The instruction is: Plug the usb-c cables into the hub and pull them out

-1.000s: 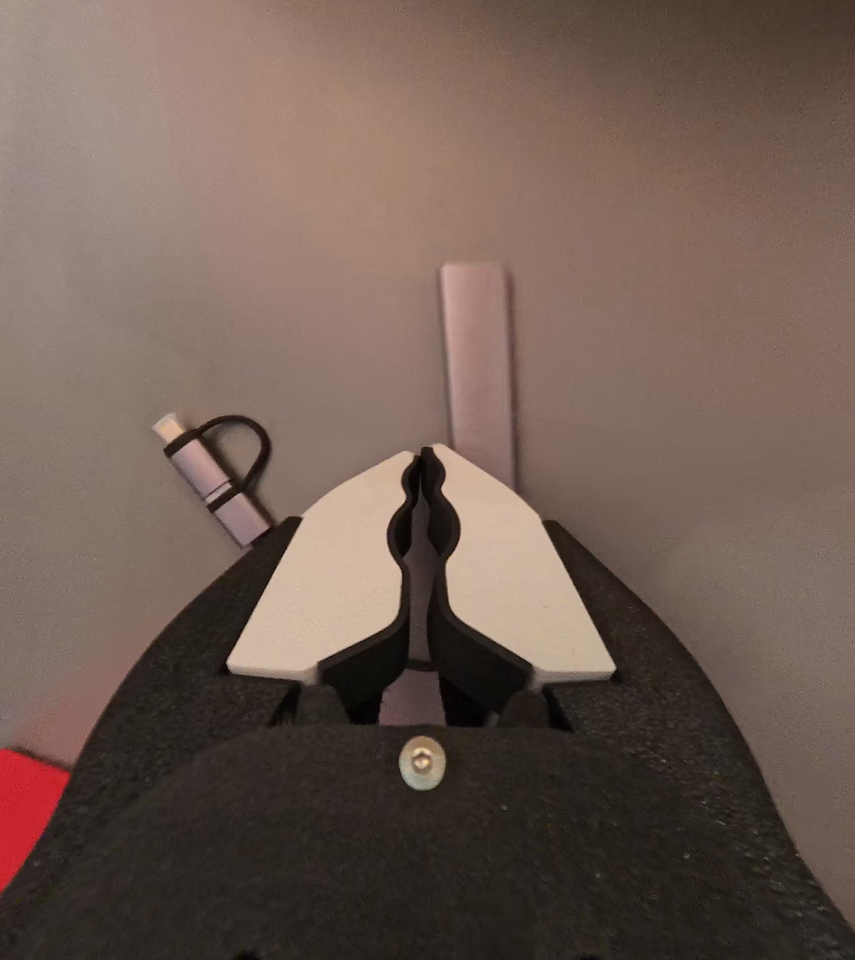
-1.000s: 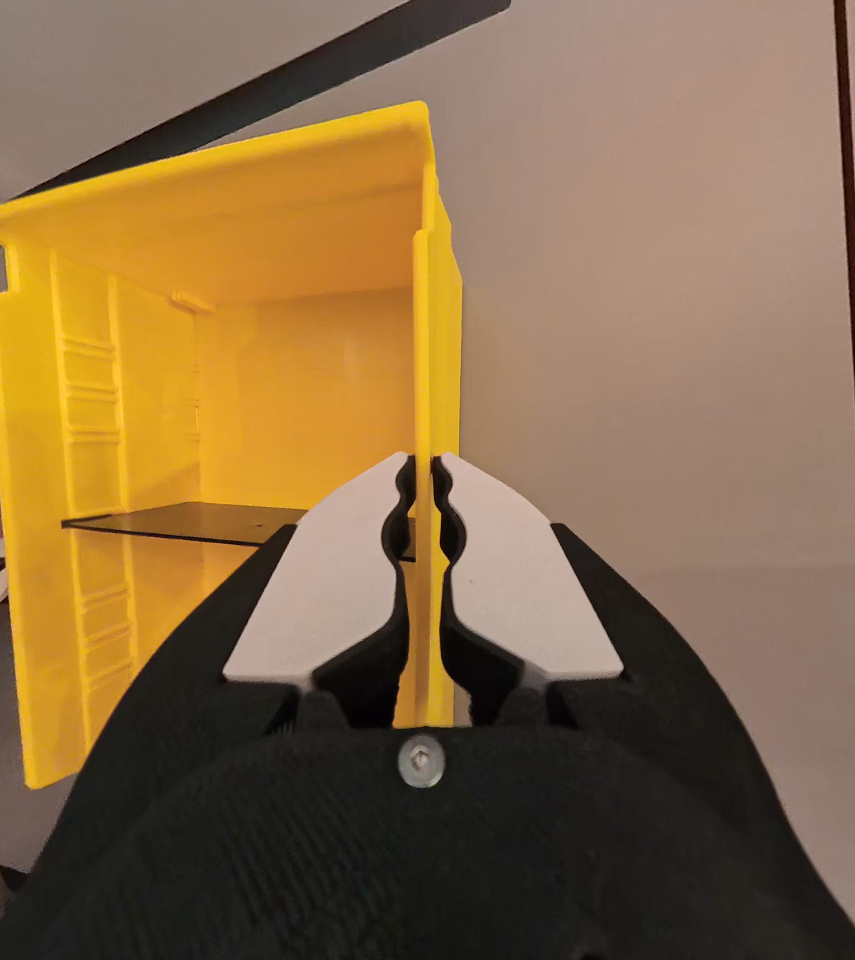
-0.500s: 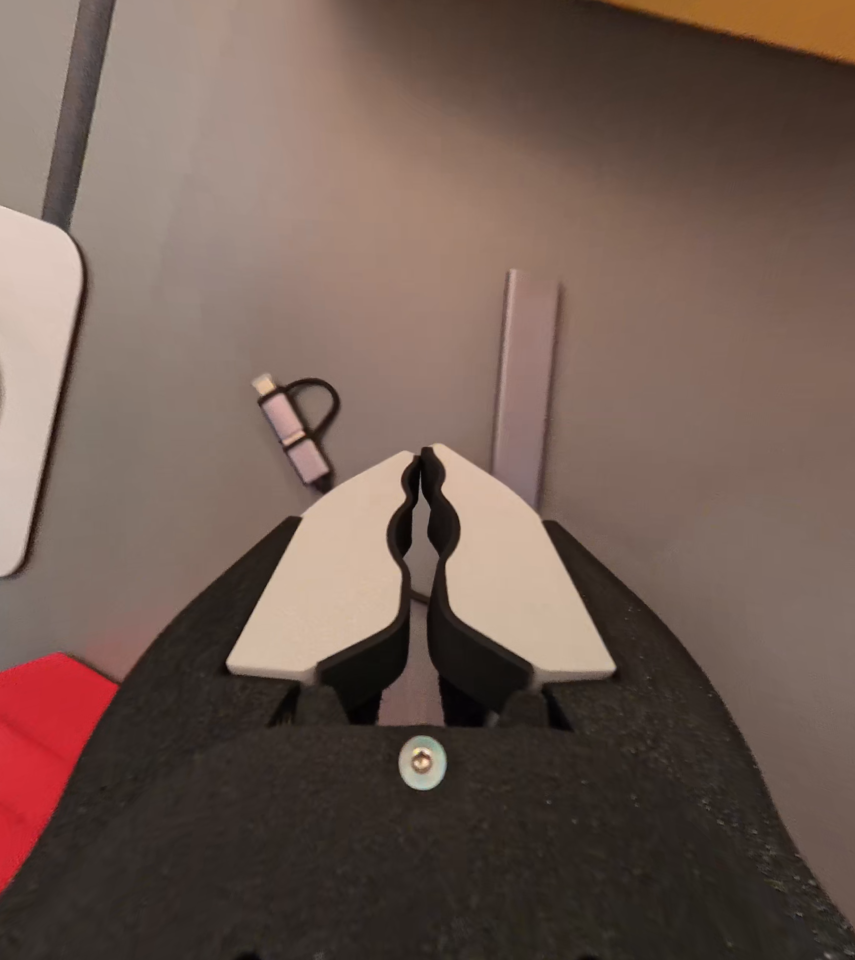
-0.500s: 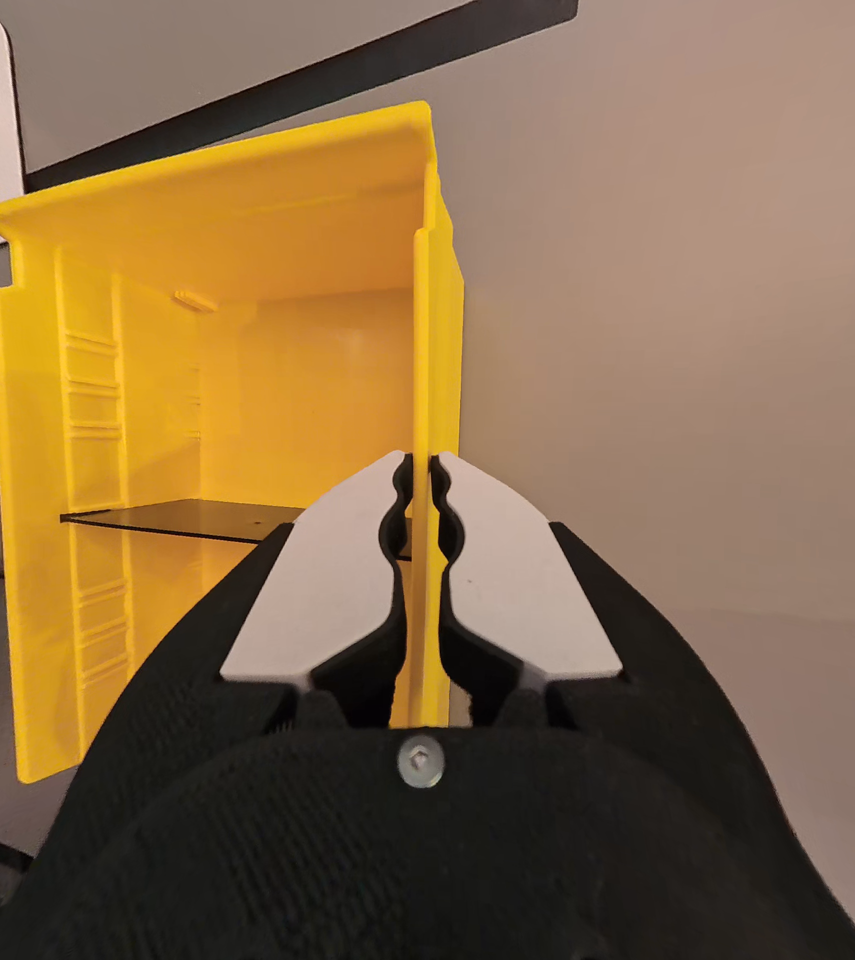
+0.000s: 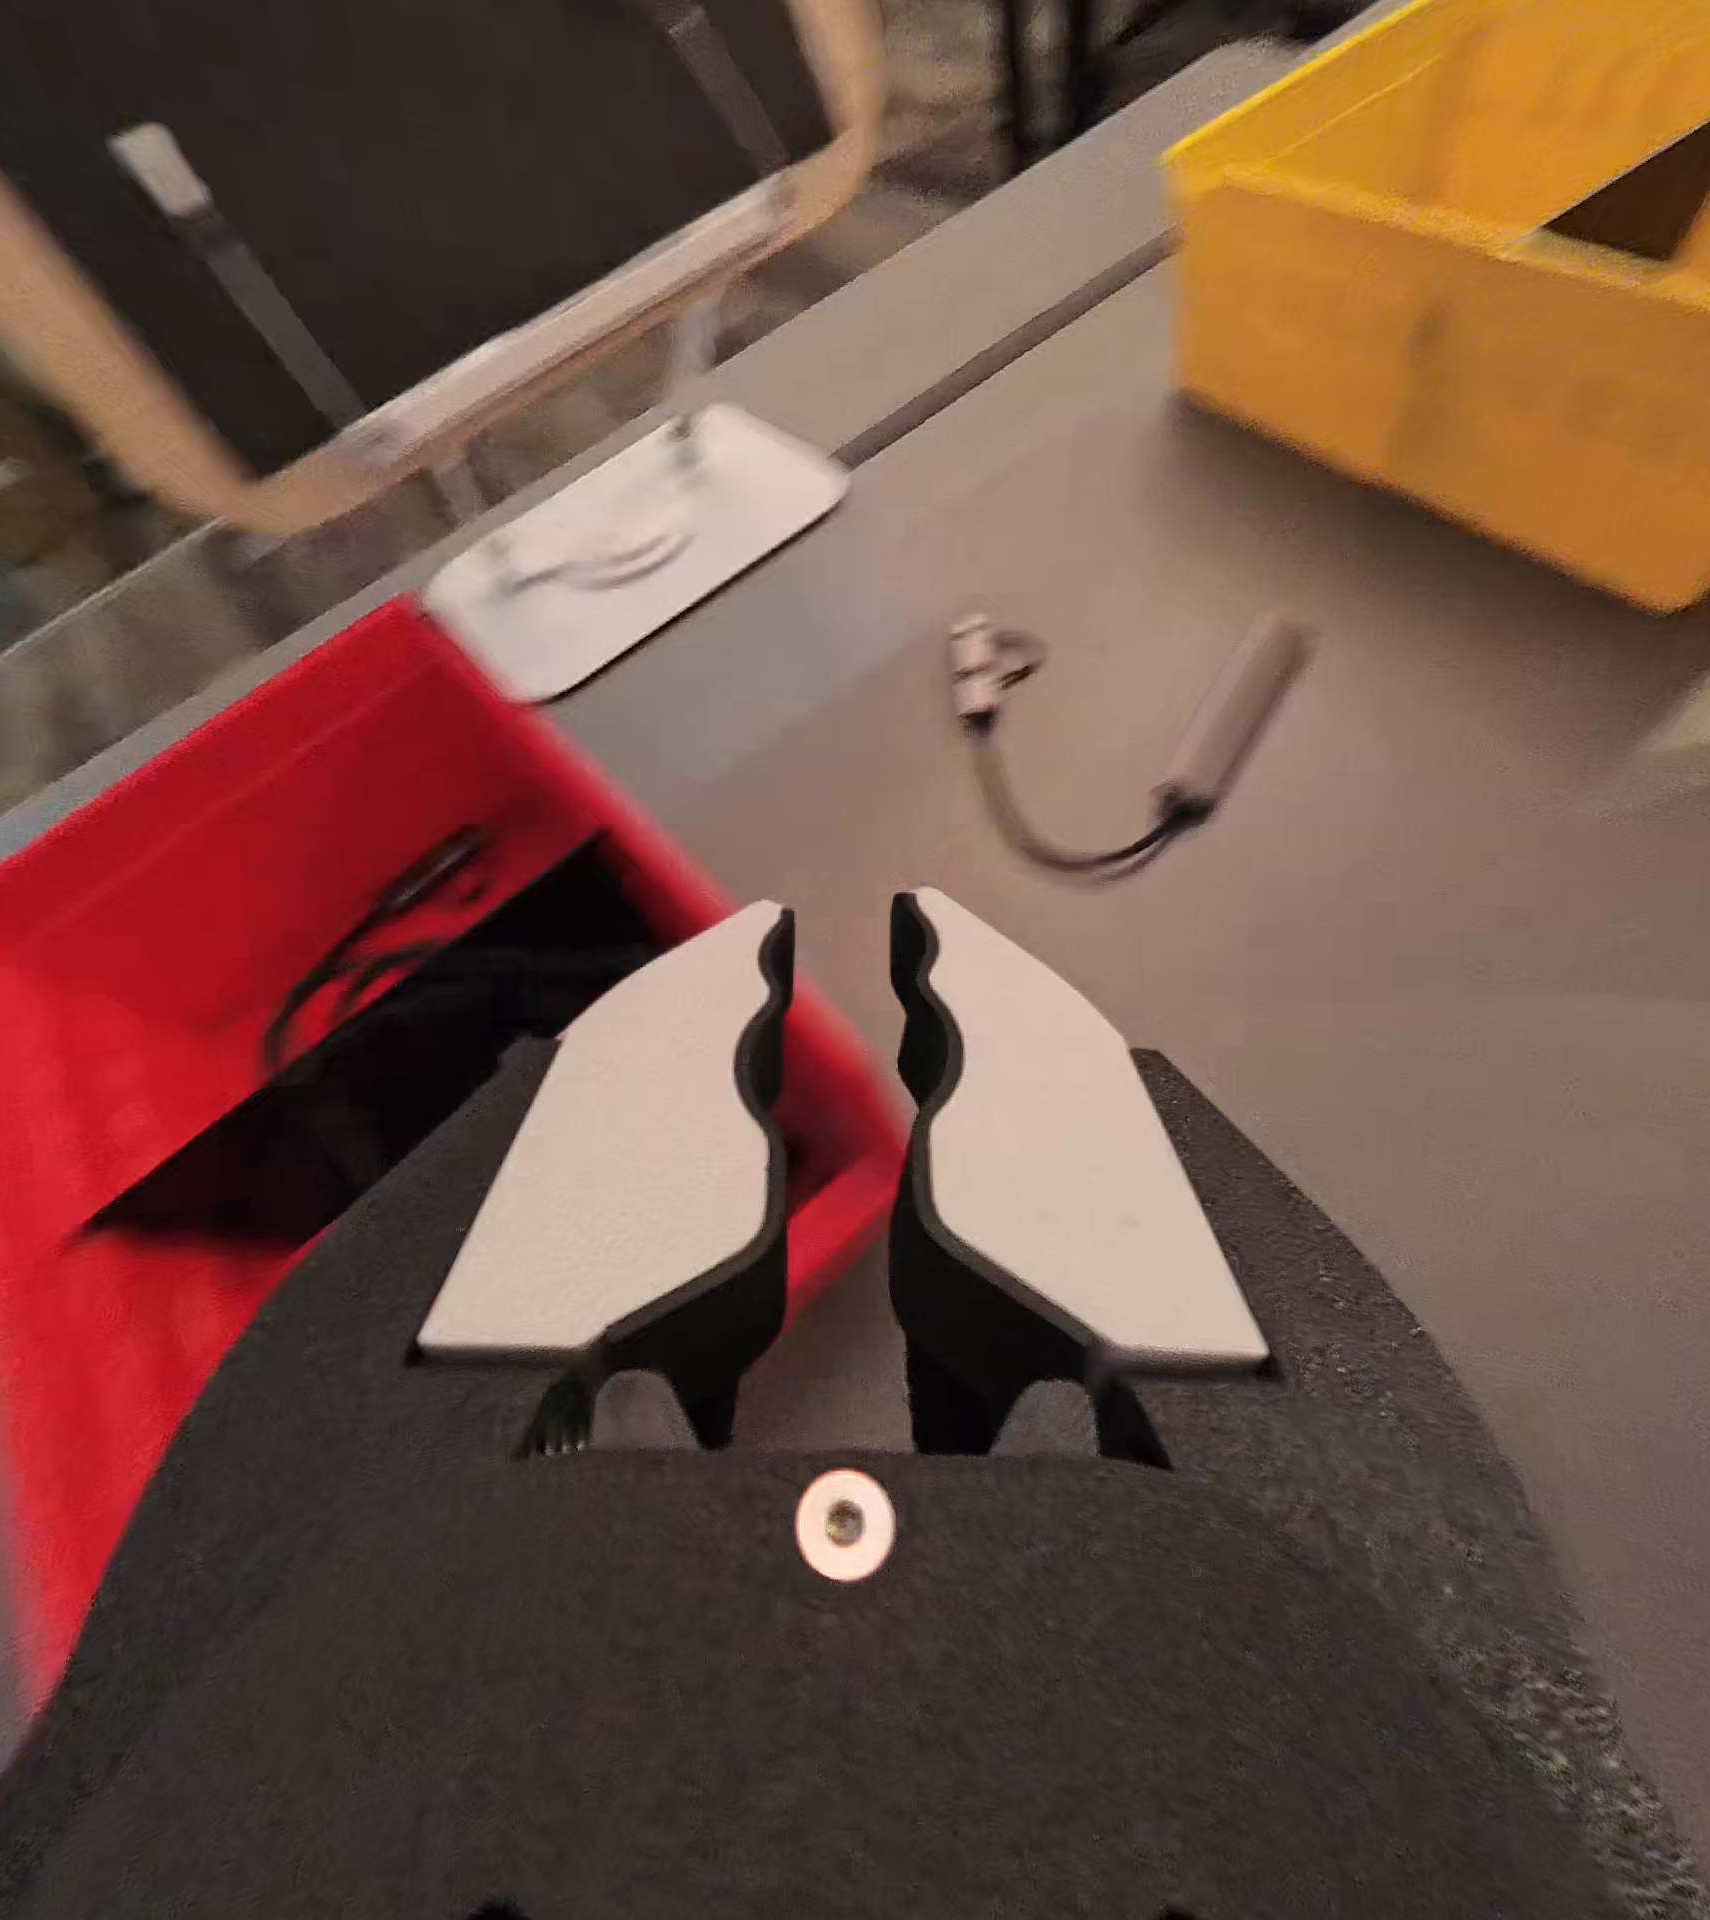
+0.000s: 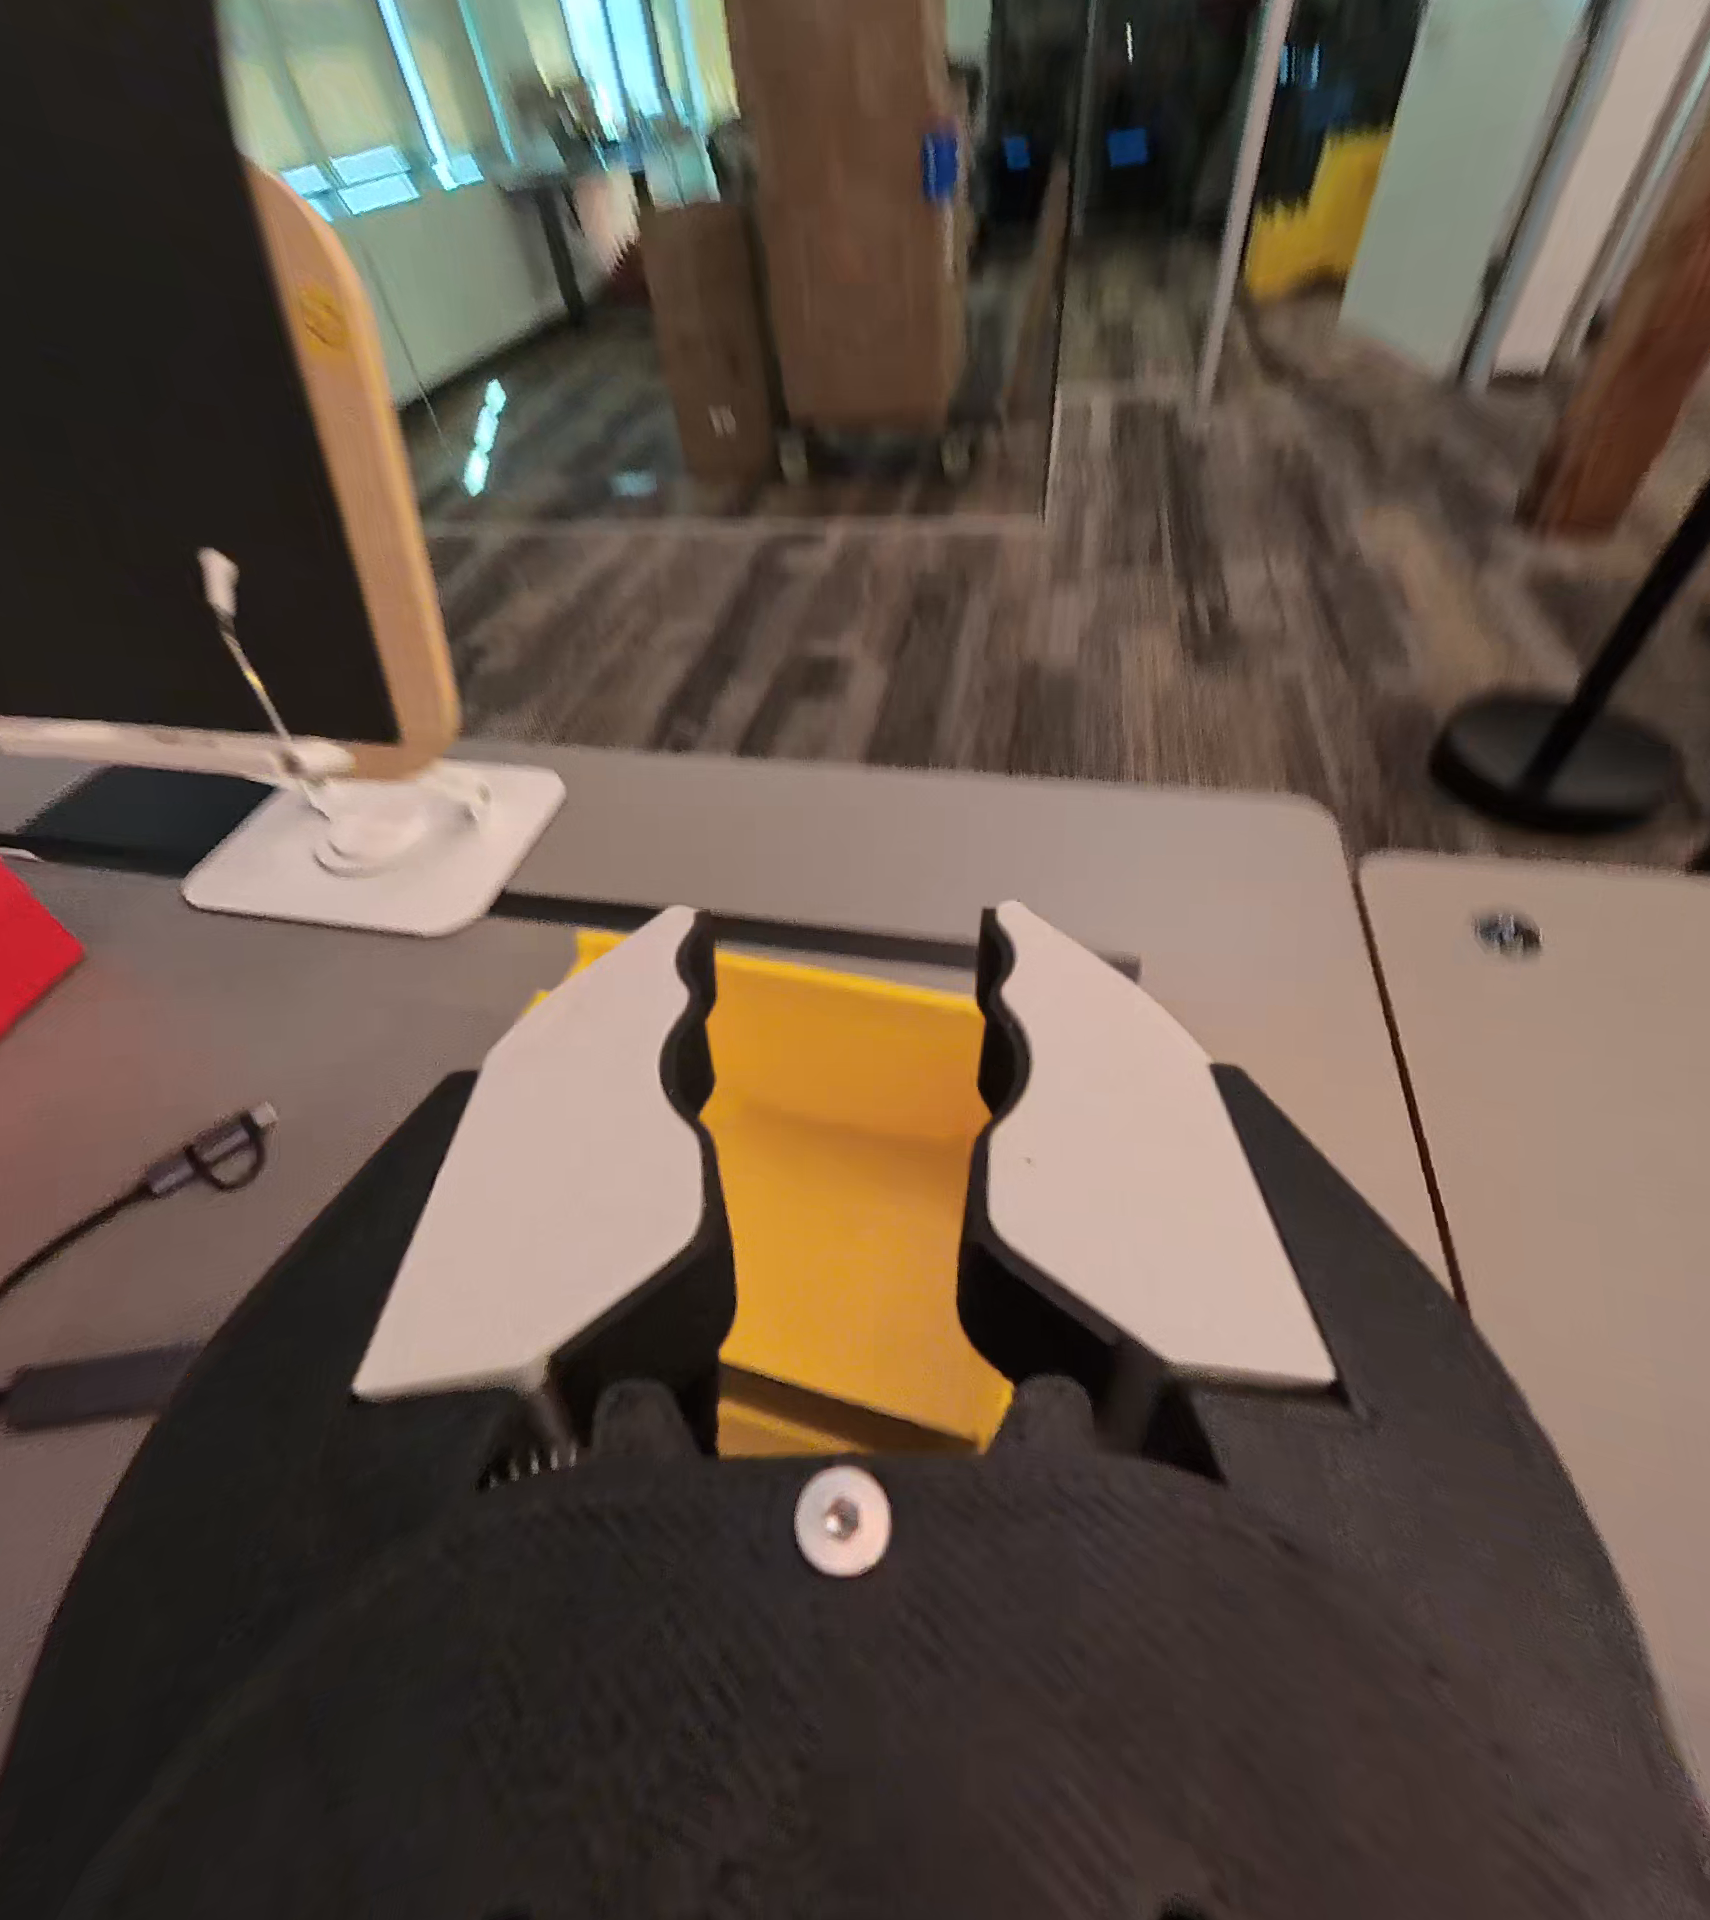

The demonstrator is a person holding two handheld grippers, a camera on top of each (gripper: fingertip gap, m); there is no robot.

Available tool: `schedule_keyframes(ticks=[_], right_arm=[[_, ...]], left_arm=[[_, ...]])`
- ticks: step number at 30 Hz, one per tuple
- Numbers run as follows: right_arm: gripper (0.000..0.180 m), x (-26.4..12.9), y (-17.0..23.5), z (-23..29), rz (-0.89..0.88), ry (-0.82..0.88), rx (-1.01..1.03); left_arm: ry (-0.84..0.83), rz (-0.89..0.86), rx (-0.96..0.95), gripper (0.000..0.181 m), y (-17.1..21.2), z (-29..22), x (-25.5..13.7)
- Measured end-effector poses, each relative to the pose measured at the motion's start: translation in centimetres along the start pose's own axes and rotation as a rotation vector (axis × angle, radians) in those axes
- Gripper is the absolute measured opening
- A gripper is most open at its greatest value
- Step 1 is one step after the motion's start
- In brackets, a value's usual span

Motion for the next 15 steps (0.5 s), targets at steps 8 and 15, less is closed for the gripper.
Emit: schedule_keyframes(ticks=[8, 15], right_arm=[[0.050, -1.7, -4.1, 6.7, -0.230, -0.043, -0.141], [0.051, -0.4, -3.1, 6.7, -0.186, 0.027, -0.235]], left_arm=[[-0.171, 0.216, -0.123, 0.021, 5.9, 8.2, -5.3], [-0.147, 0.351, -0.098, 0.022, 5.9, 13.7, -3.0]])
Point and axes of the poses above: each gripper's, where its closed fingertips meet, x out along the fingers, y out of its underside, z = x × y across the jaws, the point moved 1 cm from there along -x, back along the fingers, and after that the axes turned 15 degrees about y, right-handed, at the moved point
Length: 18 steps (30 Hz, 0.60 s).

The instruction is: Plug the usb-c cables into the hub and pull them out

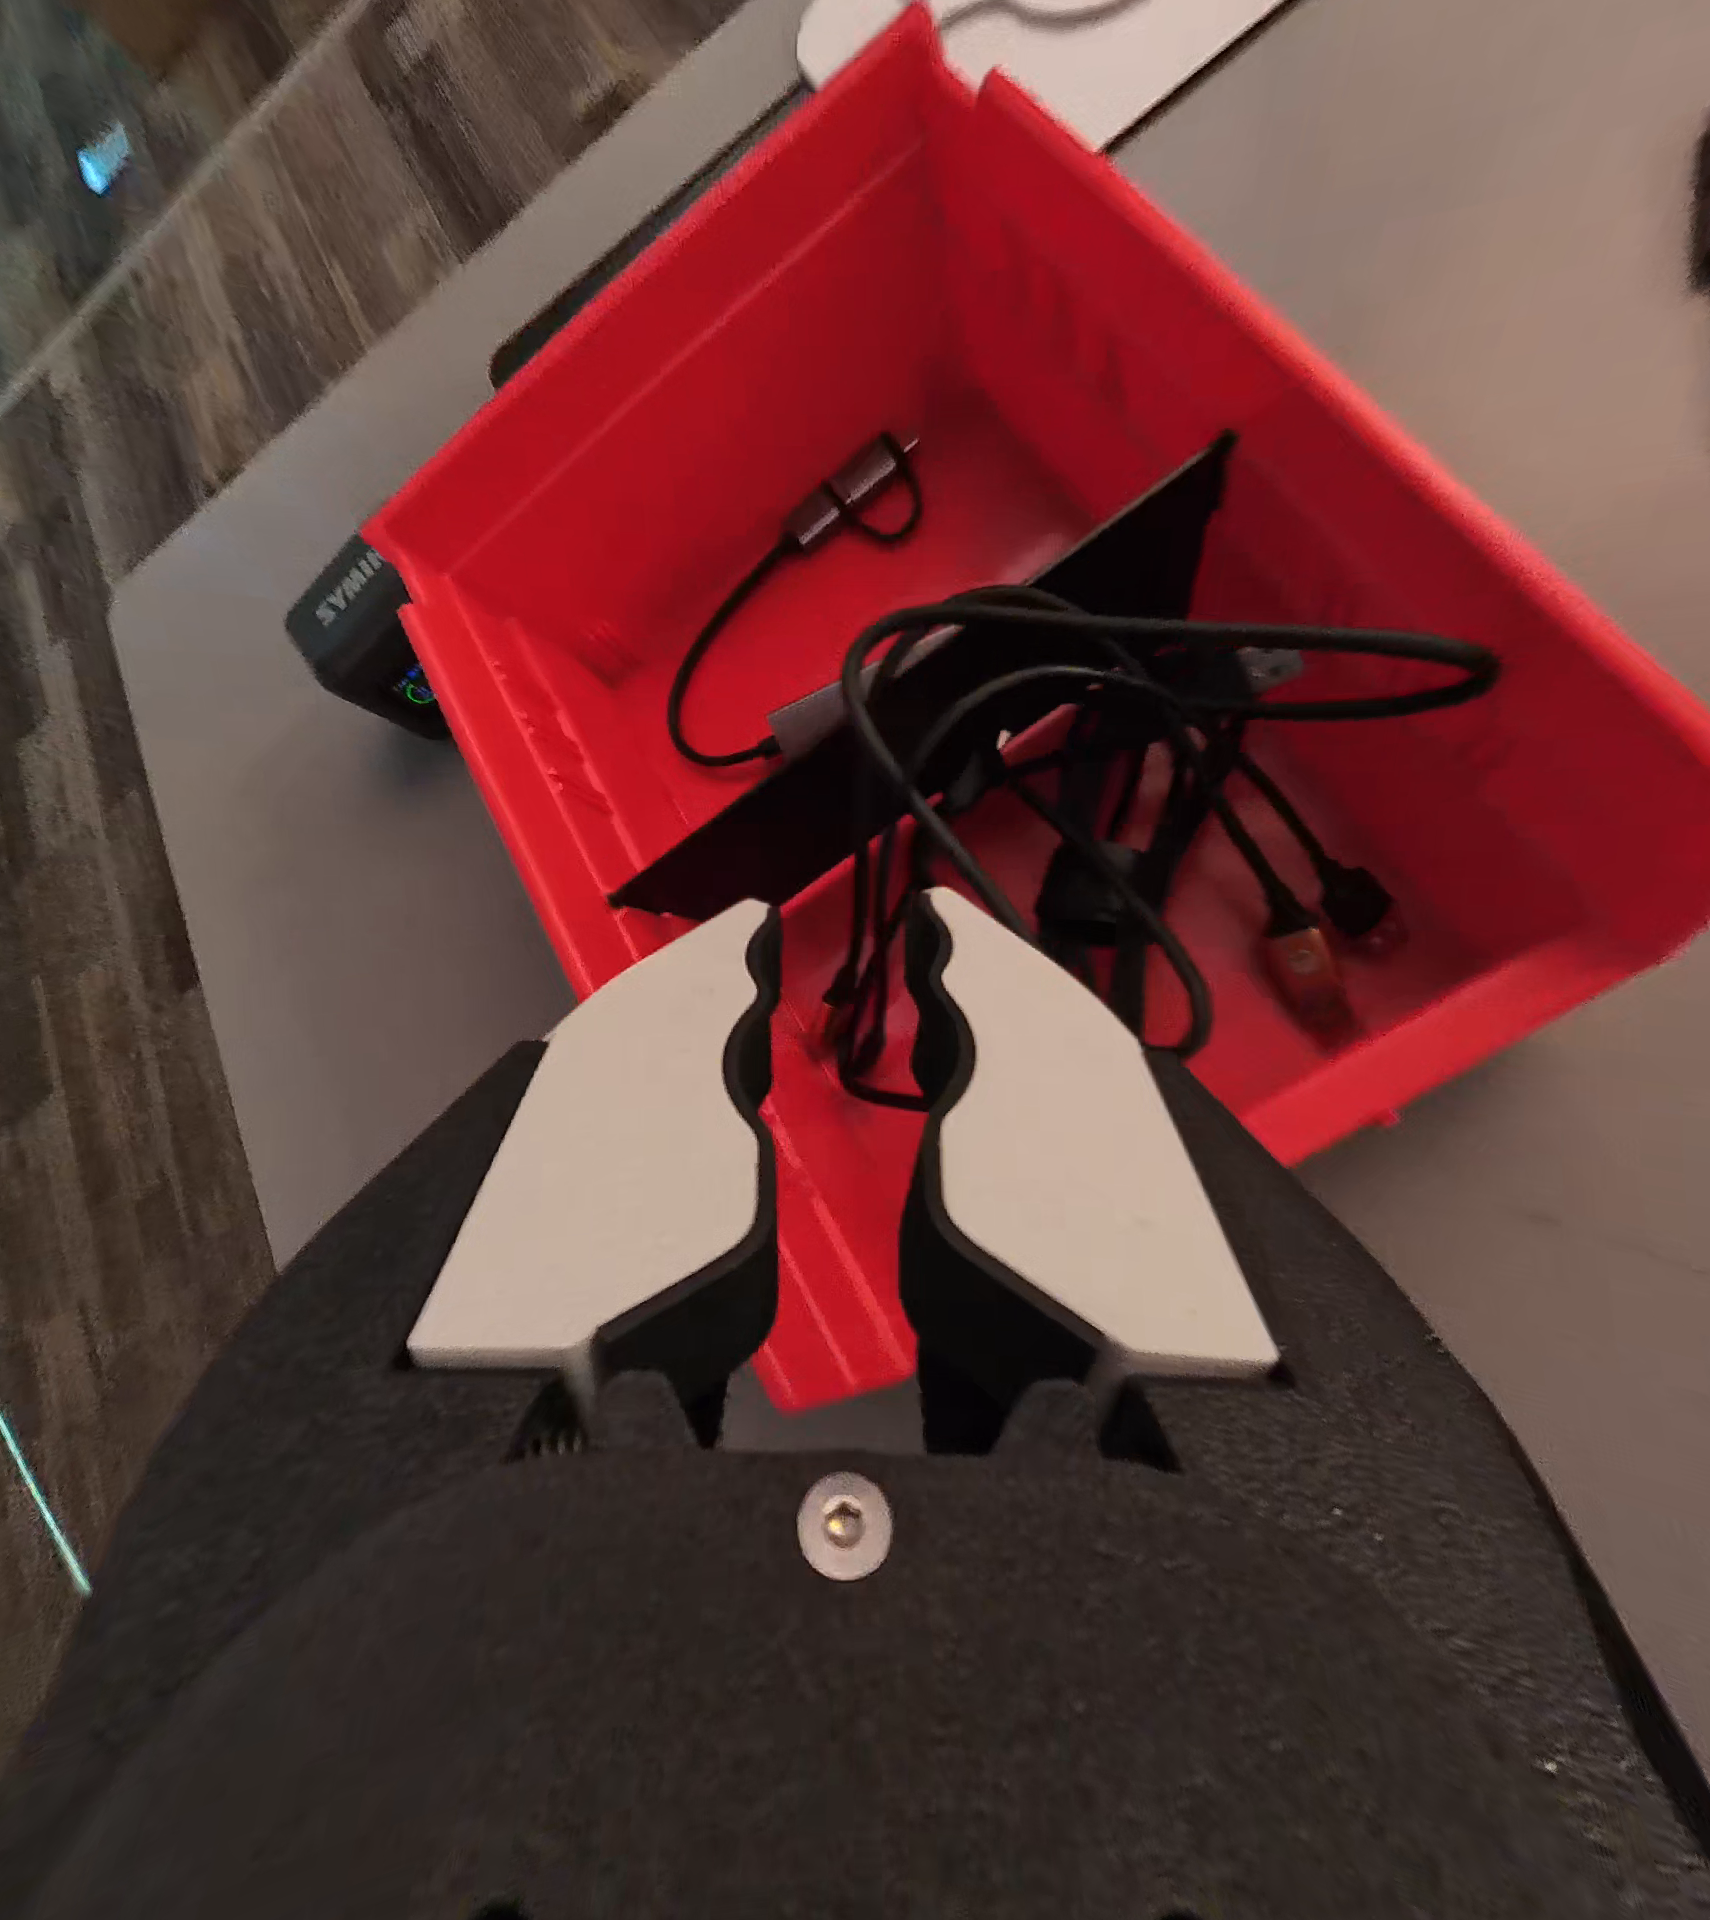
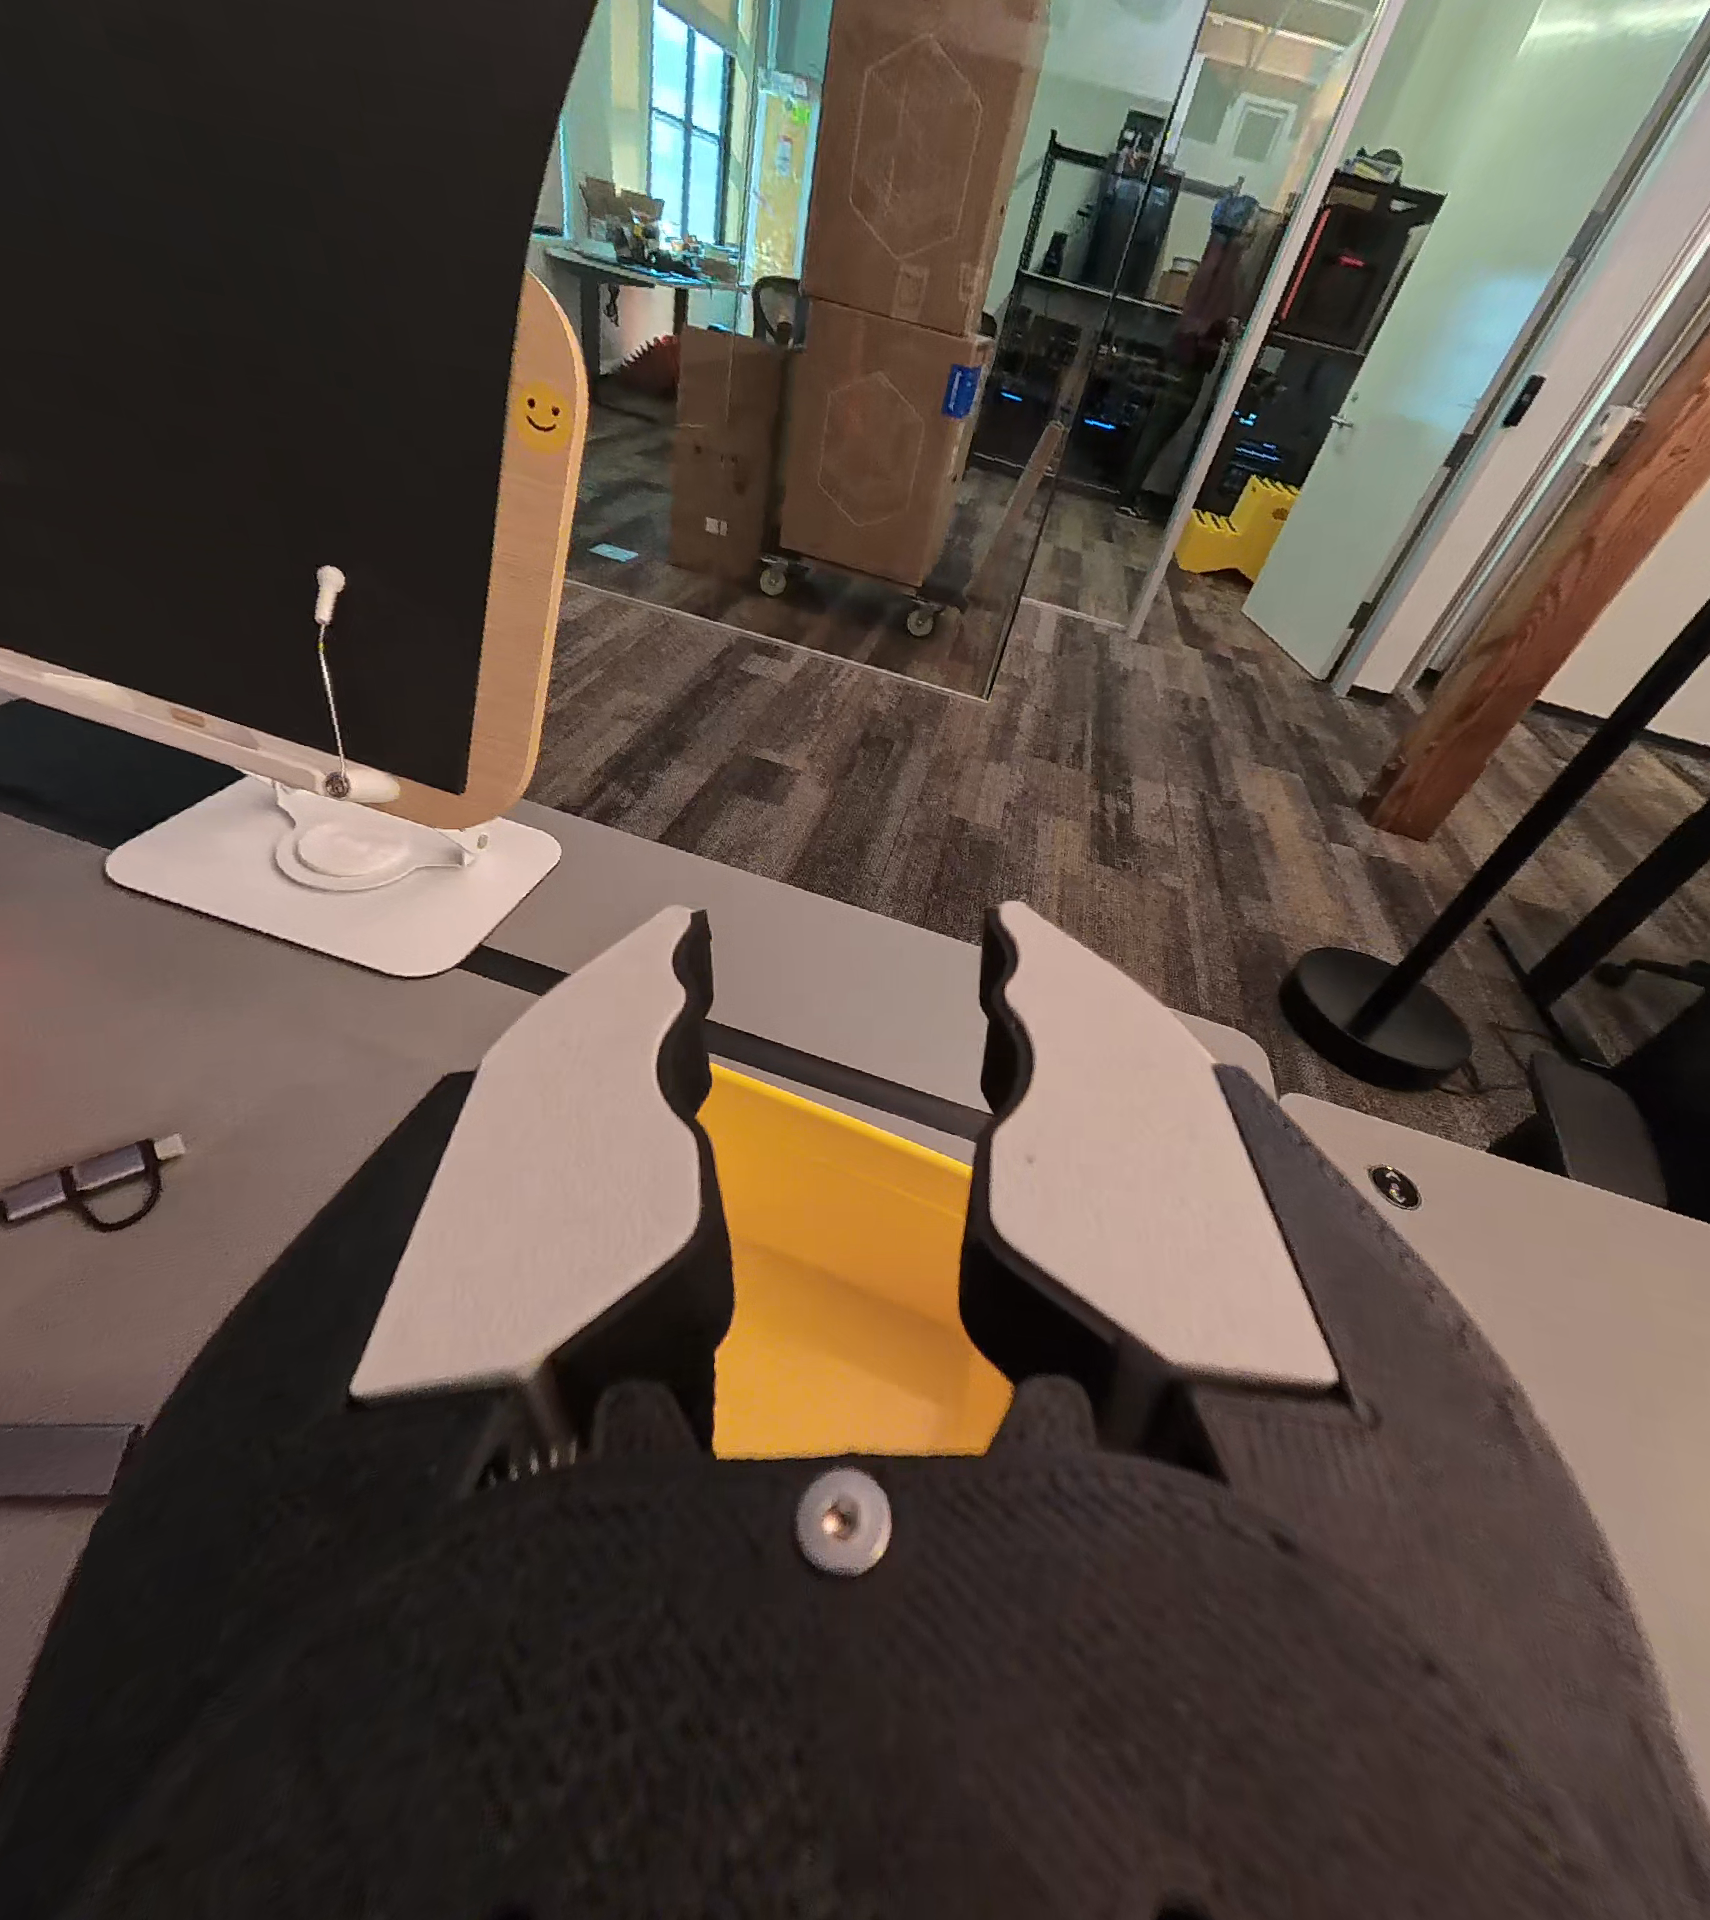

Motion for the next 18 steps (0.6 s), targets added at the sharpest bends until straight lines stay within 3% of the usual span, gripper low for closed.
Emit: schedule_keyframes(ticks=[5, 11, 18], right_arm=[[0.051, -0.1, 0.1, -0.9, -0.003, 0.000, 0.037], [0.051, 0.0, 0.7, -2.0, 0.021, 0.009, 0.064], [0.051, 0.2, 1.1, -2.5, 0.034, 0.009, 0.068]], left_arm=[[0.222, 0.062, -0.085, 0.029, -1.2, 1.4, 3.5], [0.370, 0.130, -0.162, 0.031, -2.8, 1.3, 5.7], [0.322, 0.216, -0.005, 0.034, -1.8, 0.5, 4.5]])
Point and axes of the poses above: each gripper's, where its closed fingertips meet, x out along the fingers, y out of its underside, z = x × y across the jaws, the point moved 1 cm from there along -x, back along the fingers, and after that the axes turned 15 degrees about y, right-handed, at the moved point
